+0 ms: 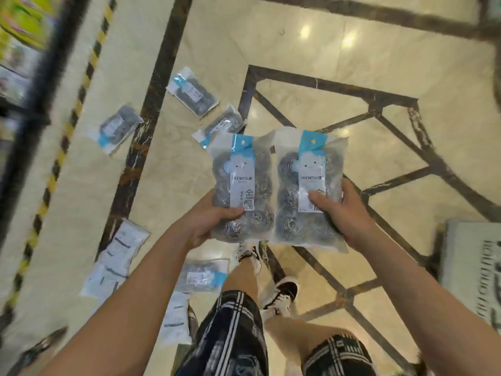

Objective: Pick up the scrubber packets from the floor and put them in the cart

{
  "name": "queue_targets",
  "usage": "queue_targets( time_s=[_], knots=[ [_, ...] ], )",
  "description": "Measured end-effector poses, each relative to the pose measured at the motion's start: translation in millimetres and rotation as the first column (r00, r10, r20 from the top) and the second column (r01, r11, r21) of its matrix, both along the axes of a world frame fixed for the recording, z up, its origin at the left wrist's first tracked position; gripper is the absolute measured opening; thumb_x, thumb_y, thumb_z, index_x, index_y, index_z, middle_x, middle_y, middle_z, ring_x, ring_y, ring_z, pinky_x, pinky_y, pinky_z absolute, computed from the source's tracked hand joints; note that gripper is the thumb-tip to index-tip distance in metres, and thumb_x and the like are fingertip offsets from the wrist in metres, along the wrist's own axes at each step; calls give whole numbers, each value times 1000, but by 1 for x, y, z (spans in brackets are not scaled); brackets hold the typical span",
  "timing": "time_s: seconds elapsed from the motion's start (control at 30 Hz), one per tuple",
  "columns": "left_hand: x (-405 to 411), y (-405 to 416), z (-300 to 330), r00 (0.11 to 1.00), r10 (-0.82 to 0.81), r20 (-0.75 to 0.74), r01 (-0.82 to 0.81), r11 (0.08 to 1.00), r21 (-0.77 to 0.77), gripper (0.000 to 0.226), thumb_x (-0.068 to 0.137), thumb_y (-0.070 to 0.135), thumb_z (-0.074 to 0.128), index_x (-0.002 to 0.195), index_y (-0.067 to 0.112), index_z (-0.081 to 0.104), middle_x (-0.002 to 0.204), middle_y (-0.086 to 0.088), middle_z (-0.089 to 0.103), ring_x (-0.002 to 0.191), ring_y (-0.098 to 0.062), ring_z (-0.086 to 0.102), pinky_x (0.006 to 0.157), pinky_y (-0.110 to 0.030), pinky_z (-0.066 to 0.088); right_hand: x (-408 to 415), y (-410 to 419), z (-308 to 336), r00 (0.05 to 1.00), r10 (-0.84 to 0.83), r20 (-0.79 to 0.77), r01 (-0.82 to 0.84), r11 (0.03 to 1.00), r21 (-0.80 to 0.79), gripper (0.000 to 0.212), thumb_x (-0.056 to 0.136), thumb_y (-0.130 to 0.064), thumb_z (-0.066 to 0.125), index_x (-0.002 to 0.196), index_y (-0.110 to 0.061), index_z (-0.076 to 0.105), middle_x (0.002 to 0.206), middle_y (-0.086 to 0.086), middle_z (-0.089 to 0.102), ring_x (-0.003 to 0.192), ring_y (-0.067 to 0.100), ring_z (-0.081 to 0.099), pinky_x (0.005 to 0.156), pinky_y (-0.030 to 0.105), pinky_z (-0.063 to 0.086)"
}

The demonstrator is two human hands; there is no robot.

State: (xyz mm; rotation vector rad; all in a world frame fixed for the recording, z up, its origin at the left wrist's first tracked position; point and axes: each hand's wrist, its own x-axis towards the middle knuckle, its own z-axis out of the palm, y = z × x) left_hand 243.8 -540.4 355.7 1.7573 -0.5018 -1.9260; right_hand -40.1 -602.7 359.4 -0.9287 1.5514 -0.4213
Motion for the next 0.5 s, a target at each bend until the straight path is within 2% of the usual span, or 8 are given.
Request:
queue_targets(
  time_s=[0.13, 0.2, 0.27, 0.3, 0.4, 0.5],
  knots=[
    [3, 34, 134, 998, 42, 53, -35, 993, -117, 62, 88, 0, 75, 140, 24, 50, 128, -1, 73, 116, -20, 71, 104, -44, 54, 7, 22, 139, 996, 75, -55, -82, 986, -143, 44, 91, -44, 71, 128, -27, 53, 119, -6, 66, 102, 12, 66, 84, 39, 56],
    [3, 52, 193, 992, 93, 87, -78, 983, -164, 59, 88, -1, 73, 137, 23, 51, 126, -2, 73, 111, -18, 73, 102, -41, 55, 14, 36, 198, 991, 115, -71, -128, 967, -219, 36, 93, -46, 66, 120, -27, 53, 113, -4, 65, 93, 13, 64, 78, 38, 53],
    [3, 76, 240, 976, 185, 115, -154, 960, -236, 52, 87, -1, 72, 130, 23, 55, 121, -5, 75, 104, -20, 75, 96, -39, 58, 25, 49, 247, 984, 154, -93, -175, 936, -304, 34, 94, -45, 64, 117, -21, 54, 109, -5, 64, 96, 15, 63, 80, 38, 49],
    [2, 91, 261, 959, 250, 132, -207, 939, -274, 52, 84, 3, 75, 129, 23, 56, 118, -8, 76, 102, -23, 76, 94, -42, 59, 31, 57, 271, 980, 172, -103, -197, 919, -342, 36, 94, -43, 64, 118, -18, 54, 109, -6, 63, 98, 15, 62, 80, 36, 47],
    [3, 147, 313, 860, 473, 193, -392, 853, -345, 72, 63, 24, 83, 130, 22, 57, 112, -8, 76, 103, -30, 74, 98, -55, 57, 53, 82, 333, 963, 259, -69, -263, 869, -420, 36, 93, -41, 67, 119, -19, 55, 106, -13, 63, 95, 7, 63, 75, 30, 47],
    [12, 212, 354, 754, 625, 200, -519, 754, -402, 84, 54, 31, 83, 133, 19, 58, 114, -6, 77, 102, -29, 75, 97, -56, 56, 80, 110, 373, 916, 399, -35, -367, 802, -471, 37, 91, -46, 69, 117, -24, 55, 104, -15, 65, 90, 1, 65, 71, 27, 50]
  ],
)
